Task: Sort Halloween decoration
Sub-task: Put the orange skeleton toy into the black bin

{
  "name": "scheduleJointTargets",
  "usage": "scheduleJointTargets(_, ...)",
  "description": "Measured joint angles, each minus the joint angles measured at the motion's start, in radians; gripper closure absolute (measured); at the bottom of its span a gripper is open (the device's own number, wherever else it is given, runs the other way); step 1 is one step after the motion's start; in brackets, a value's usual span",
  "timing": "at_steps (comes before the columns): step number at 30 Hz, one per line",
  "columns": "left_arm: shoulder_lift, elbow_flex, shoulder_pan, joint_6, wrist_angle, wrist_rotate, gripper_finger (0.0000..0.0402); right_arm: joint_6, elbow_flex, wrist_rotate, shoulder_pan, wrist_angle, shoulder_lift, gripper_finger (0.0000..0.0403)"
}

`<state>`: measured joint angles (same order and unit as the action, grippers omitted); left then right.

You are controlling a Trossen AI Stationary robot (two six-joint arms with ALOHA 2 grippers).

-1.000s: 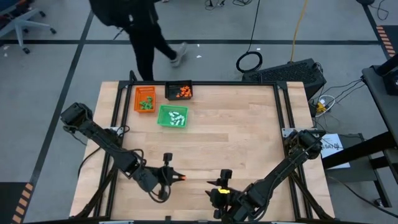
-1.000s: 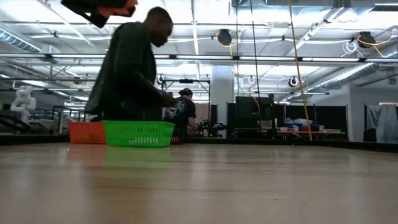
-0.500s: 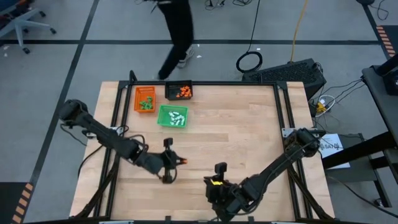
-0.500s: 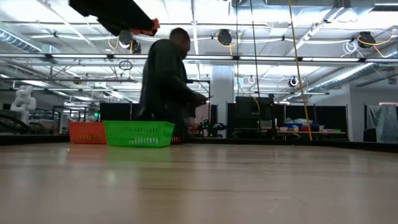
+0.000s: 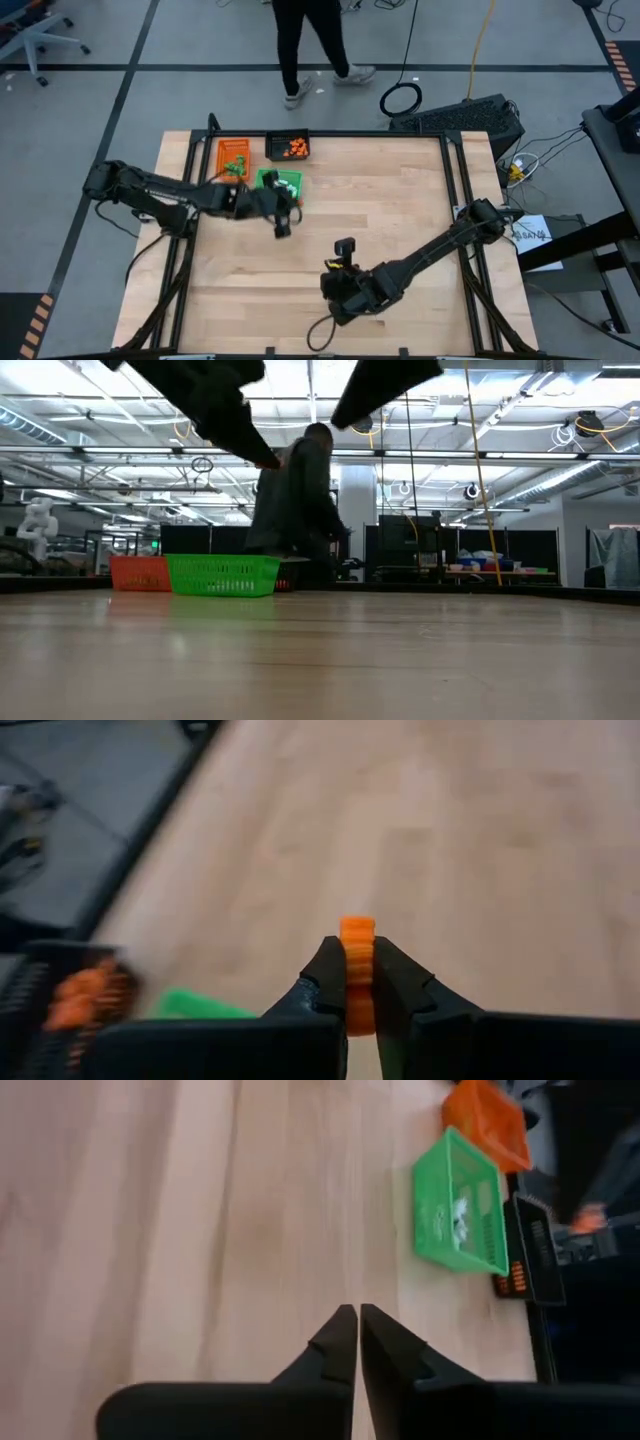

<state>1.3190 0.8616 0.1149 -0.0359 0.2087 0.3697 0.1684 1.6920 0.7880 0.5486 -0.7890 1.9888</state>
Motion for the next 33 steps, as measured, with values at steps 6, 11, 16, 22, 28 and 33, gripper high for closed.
scheduleJointTargets(6, -0.003, 0.000, -0.201, 0.081, 0.006, -0.001, 0.0388, -0.061, 0.000, -0.062, -0.042, -0.066, 0.000, 0.0402)
scheduleJointTargets(11, -0.002, 0.000, -0.366, 0.157, 0.019, -0.063, 0.0388, -0.104, 0.000, -0.111, -0.053, -0.085, -0.006, 0.0402)
scheduleJointTargets(16, 0.022, 0.000, -0.527, 0.184, -0.001, -0.219, 0.0388, -0.095, -0.001, -0.112, -0.053, -0.093, -0.013, 0.0402)
scheduleJointTargets(22, 0.117, 0.000, -0.658, 0.237, -0.096, -0.223, 0.0388, -0.097, -0.031, -0.107, -0.060, -0.076, -0.015, 0.0403)
scheduleJointTargets(28, 0.217, 0.000, -0.729, 0.252, -0.189, -0.227, 0.0372, -0.060, -0.133, -0.107, -0.085, -0.040, -0.039, 0.0403)
scheduleJointTargets(33, 0.267, 0.000, -0.761, 0.252, -0.223, -0.240, 0.0309, -0.036, -0.234, -0.108, -0.092, 0.029, -0.115, 0.0403)
